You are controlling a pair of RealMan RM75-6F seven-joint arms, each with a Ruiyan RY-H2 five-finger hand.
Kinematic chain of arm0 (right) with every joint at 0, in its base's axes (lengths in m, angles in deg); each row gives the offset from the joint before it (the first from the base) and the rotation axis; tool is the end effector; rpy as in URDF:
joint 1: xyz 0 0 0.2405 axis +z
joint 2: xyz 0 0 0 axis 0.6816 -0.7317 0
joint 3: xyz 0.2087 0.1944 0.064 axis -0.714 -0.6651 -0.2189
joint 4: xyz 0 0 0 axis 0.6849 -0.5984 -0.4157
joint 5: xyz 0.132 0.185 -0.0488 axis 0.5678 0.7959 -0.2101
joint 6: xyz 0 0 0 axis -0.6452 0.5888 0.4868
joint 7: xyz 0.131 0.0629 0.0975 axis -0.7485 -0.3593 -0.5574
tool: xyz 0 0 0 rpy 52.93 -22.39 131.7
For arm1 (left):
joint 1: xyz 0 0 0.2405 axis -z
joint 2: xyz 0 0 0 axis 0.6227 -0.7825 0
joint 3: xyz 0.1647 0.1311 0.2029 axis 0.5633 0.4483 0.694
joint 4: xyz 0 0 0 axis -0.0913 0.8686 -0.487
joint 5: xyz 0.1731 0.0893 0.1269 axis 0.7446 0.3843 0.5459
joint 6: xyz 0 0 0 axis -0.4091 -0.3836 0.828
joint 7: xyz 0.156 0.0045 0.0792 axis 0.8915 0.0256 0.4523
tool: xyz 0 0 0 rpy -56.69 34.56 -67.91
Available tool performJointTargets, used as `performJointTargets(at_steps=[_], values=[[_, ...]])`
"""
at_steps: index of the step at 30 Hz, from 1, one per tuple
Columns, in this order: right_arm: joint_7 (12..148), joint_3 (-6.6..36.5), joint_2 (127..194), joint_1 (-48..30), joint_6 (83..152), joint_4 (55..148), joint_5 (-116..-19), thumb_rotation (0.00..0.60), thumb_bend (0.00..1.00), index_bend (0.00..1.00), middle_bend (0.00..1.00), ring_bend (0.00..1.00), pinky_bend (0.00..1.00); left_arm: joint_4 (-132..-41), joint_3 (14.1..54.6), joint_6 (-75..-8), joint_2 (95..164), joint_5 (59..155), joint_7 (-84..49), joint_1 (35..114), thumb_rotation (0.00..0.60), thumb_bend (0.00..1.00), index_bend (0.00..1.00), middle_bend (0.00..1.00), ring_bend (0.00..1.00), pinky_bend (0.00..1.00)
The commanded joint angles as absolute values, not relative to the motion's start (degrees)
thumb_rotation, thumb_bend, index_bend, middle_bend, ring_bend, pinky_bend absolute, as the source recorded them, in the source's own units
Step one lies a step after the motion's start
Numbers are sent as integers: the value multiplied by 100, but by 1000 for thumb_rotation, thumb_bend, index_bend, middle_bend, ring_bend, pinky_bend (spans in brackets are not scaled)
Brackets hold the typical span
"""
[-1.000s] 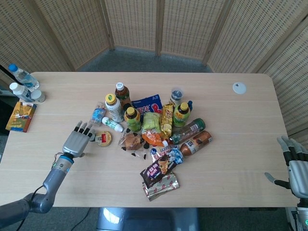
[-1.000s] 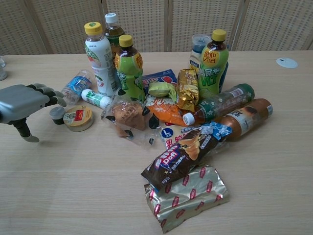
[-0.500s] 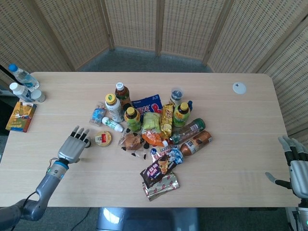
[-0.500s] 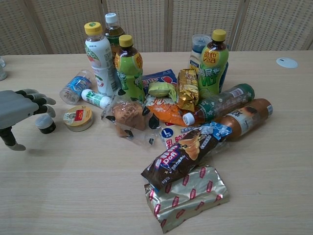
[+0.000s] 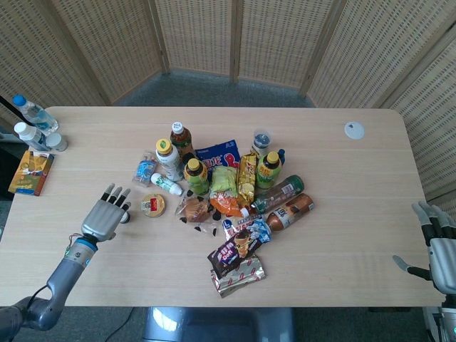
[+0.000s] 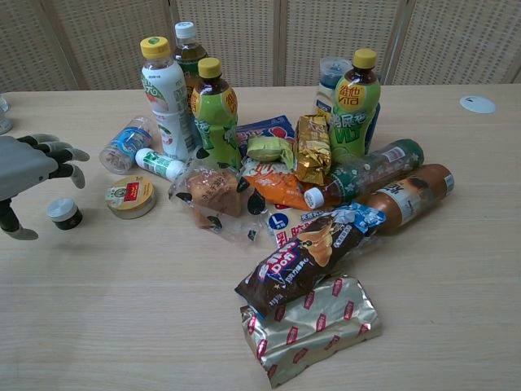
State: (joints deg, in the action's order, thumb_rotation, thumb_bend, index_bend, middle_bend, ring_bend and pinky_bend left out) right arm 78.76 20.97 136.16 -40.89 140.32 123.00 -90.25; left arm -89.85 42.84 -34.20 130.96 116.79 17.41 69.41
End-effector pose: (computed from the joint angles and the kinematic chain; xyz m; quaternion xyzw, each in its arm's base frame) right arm -0.3523 -0.2046 0.1905 0.5706 -0.3896 0.3958 0.6050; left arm -0.3101 0.3460 -0.0277 -0.8106 -0.2366 -0.1694 0.5081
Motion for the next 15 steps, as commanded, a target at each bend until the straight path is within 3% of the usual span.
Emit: performJointTargets(at_steps=[1, 12, 15], values=[[7879, 2100, 13620, -4085, 14026, 12293, -9030, 584, 0, 0, 0, 0, 0, -8820, 4238, -3358, 13246, 11602, 1782, 6982, 600, 0, 265, 0, 0, 64], [7806, 2086, 13603, -4091, 14029, 12274, -9006, 586, 0, 0, 0, 0, 0, -8395, 4184, -3260, 13624, 11421, 1781, 6992, 600, 0, 270, 5, 1, 135], [7808, 2086, 13610, -4089, 14028, 12266, -9007, 586, 0, 0, 0, 0, 0, -8356, 4143, -3286, 13637, 11436, 1686, 6997, 600, 0, 280, 53, 60, 184]])
